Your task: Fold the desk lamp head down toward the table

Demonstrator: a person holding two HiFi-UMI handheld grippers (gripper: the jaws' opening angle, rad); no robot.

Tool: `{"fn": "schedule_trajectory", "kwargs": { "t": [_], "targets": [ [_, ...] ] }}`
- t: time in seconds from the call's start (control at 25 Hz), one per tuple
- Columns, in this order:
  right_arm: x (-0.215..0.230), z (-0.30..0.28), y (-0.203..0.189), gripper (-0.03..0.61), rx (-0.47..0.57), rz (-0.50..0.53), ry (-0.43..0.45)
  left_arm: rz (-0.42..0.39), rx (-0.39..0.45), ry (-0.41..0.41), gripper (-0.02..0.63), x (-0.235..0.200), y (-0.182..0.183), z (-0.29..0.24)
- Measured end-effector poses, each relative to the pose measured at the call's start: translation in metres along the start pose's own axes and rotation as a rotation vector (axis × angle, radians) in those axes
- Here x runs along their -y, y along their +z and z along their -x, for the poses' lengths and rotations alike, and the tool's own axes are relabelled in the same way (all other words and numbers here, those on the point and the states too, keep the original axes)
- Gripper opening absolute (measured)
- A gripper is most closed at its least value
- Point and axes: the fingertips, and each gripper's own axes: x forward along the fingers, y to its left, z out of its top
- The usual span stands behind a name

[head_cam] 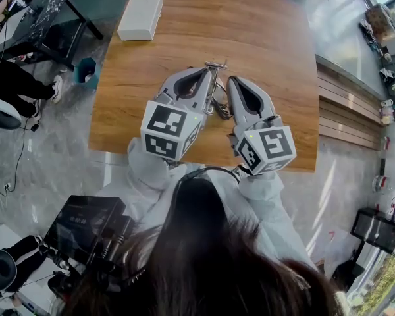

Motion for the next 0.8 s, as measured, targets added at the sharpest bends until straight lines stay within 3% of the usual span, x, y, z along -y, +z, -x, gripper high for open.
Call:
{"fn": "schedule_trajectory", "kwargs": {
  "t": [0.8],
  "targets": [
    [0.0022,-0.0012,-0.0075,0.0,-0.015,-0.007,0.003,0.0,-0.008,0.001,0.002,-0.0003,-0.0033,-0.0041]
  ]
}}
